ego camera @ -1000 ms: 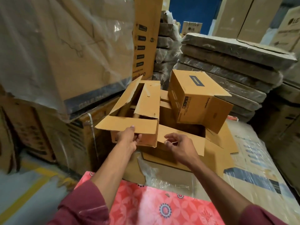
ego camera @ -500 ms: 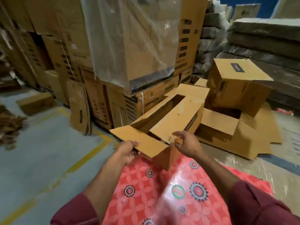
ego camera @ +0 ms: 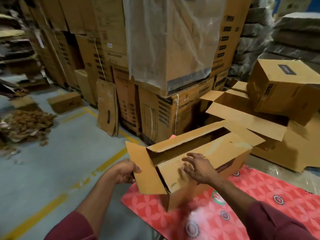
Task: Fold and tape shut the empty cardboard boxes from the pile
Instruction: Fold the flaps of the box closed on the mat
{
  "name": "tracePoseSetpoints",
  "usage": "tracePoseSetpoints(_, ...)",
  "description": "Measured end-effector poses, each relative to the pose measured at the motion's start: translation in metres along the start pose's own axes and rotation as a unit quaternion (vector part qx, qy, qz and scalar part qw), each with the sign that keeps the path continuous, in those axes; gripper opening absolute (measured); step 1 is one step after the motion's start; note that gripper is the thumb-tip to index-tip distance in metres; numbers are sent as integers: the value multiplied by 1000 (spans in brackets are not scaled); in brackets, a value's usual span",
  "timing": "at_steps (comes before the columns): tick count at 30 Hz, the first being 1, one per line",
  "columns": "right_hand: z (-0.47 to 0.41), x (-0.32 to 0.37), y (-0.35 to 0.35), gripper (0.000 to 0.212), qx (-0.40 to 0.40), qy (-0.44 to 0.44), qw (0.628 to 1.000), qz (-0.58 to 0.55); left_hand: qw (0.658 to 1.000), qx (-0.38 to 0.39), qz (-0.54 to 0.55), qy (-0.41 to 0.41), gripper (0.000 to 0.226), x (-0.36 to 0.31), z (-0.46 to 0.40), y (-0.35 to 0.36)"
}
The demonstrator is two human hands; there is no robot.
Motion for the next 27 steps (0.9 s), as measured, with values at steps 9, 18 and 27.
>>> tracePoseSetpoints(9,-81,92,21,77,112,26,993,12,991,-40,-130,7,2,-46,-40,-127)
tracePoseSetpoints(18,-25,141,-41,50,111,22,985,-126,986,-77,-94,116,32,-59,-87,-130)
tracePoseSetpoints(27,7,165,55,33,276,103,926,-238,960,-140,180,163,70,-47,-75,-92)
Point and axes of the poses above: each hand's wrist, its own z-axis away from the middle knuckle, its own y-axis out of the palm, x = y × z, the point moved 3 cm from there along -z, towards the middle knuckle, and after that the axes turned 4 degrees about -x, right-handed, at the moved point
